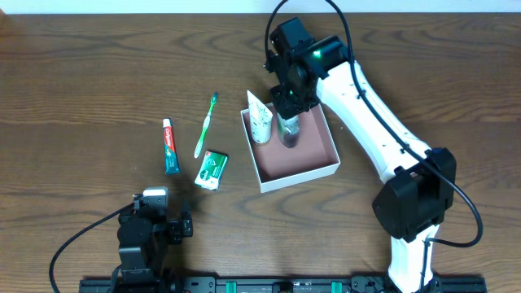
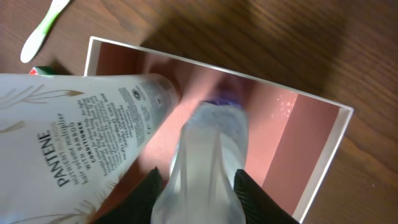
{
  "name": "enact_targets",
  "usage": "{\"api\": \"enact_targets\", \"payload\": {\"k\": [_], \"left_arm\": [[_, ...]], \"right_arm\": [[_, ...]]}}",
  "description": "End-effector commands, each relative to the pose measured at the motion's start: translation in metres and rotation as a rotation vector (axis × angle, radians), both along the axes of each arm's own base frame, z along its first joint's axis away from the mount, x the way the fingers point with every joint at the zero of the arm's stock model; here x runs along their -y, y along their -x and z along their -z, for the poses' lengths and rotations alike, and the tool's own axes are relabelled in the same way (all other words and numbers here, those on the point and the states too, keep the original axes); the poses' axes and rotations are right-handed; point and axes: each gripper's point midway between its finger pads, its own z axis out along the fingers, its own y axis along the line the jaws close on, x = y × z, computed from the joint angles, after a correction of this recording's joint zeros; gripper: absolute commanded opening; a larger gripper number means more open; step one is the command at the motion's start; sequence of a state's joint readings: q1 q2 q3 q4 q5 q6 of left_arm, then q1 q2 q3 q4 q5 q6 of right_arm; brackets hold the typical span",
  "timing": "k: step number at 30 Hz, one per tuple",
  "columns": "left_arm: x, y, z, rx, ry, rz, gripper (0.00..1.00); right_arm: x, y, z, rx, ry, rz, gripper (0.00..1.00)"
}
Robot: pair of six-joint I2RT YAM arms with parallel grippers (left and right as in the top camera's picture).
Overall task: Pack container
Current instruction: 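Lower the foam bottle into the box and release it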
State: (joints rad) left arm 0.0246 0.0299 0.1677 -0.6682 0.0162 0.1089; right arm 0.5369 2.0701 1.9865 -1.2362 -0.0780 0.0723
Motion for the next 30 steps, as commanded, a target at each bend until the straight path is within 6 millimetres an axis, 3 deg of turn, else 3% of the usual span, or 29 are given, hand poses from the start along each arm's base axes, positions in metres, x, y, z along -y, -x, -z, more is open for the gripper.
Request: {"api": "enact_targets", "payload": {"k": [1, 30], "left_arm": [[-0.0006, -0.0001, 0.0033, -0.002, -0.003, -0.001, 0.98], [-0.0005, -0.0001, 0.0033, -0.002, -0.002, -0.001, 0.98]], "right_arm": [[-0.0083, 0.0023, -0.0051, 0.014, -0.012, -0.009, 0.37], [-0.0173, -0.0024, -0.0083, 0.02, -0.069, 0.019, 0.33]]}}
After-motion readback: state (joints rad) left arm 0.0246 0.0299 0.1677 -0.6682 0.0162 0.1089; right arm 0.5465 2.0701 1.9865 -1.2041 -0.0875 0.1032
